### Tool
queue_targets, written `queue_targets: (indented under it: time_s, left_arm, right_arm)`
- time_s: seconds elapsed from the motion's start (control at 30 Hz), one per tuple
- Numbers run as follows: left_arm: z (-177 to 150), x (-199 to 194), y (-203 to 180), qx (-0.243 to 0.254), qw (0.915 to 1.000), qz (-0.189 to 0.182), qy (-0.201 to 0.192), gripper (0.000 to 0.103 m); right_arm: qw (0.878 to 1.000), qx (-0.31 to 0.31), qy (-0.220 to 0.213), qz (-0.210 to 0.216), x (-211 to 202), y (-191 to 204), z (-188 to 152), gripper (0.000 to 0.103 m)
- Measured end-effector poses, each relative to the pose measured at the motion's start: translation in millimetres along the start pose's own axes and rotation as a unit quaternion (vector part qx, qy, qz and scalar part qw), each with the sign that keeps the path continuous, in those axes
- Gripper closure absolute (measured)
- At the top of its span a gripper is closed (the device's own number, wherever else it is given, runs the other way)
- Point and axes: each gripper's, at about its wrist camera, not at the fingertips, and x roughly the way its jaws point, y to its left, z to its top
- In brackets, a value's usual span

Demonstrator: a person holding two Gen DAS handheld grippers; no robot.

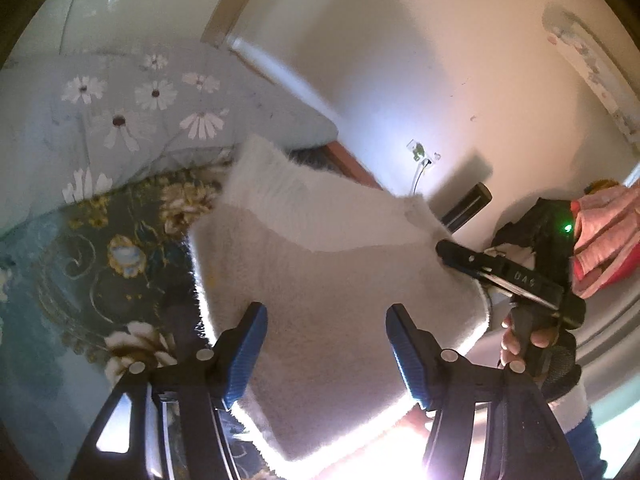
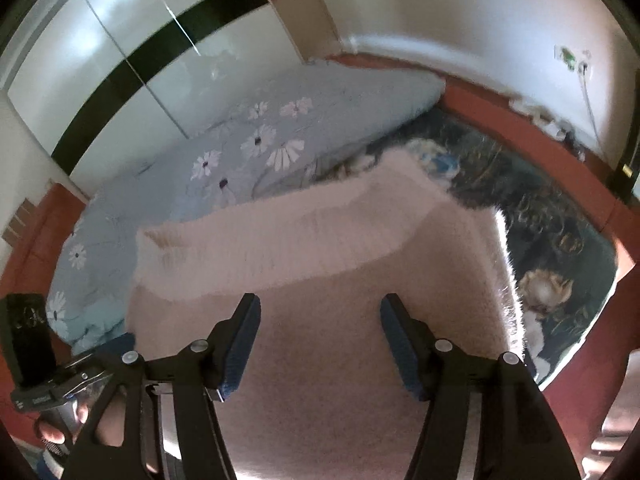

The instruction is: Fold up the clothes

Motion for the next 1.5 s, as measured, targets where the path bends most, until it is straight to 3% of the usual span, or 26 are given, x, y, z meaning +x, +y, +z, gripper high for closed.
queue_targets:
  time_s: [0.13, 0.4, 0.47, 0.6, 0.67, 0.7, 0.87, 1.03, 1.1, 1.27, 1.5]
  left_arm:
    - [-20.0, -12.7, -11.4, 0.034, 0.9990, 0.030, -0.003, 0.029]
    - [-84.6, -25.1, -9.9, 0.048, 0.9966, 0.065, 0.012, 0.021]
    - [-98.2, -29.2, -8.0, 0.046, 0.9966, 0.068, 0.008, 0.019]
    - [-124.2, -35.8, 0.4, 0.021, 0.9979, 0.060, 0.012, 0.018]
    - [-136.7, -39.6, 3.0, 0.021, 0.9981, 0.057, 0.010, 0.012]
    - [-142.8, -41.3, 3.8, 0.022, 0.9981, 0.057, 0.008, 0.001]
    - [-160.1, -51.7, 8.5, 0.020, 0.9976, 0.067, -0.002, 0.000]
    - [-167.0, -64.9, 16.2, 0.007, 0.9962, 0.081, -0.029, 0.000]
    - [-169.8, -69.1, 17.6, 0.008, 0.9950, 0.091, -0.042, 0.000]
    - [-174.0, -73.6, 21.4, 0.006, 0.9931, 0.103, -0.057, 0.000]
    - [-178.0, -77.3, 26.8, -0.003, 0.9933, 0.100, -0.058, 0.000]
  right_arm:
    - [0.999, 0.001, -0.039, 0.027, -27.4, 22.0, -16.1, 0.036]
    - [0.997, 0.018, -0.053, 0.055, -33.0, 48.9, -83.6, 0.032]
    - [0.996, 0.021, -0.061, 0.057, -35.1, 53.8, -99.9, 0.023]
    - [0.995, 0.039, -0.057, 0.079, -33.7, 64.5, -128.8, 0.023]
    - [0.994, 0.046, -0.053, 0.083, -32.6, 68.0, -140.9, 0.023]
    - [0.994, 0.048, -0.052, 0.082, -32.3, 69.2, -146.4, 0.023]
    - [0.994, 0.060, -0.045, 0.078, -30.8, 75.1, -173.6, 0.023]
    - [0.993, 0.083, -0.041, 0.067, -24.4, 75.5, -195.3, 0.020]
    - [0.993, 0.091, -0.041, 0.062, -22.8, 75.4, -202.7, 0.012]
    - [0.993, 0.097, -0.047, 0.040, -24.8, 75.0, -216.4, 0.012]
    - [0.995, 0.056, -0.080, -0.036, -34.1, 85.2, -224.5, 0.011]
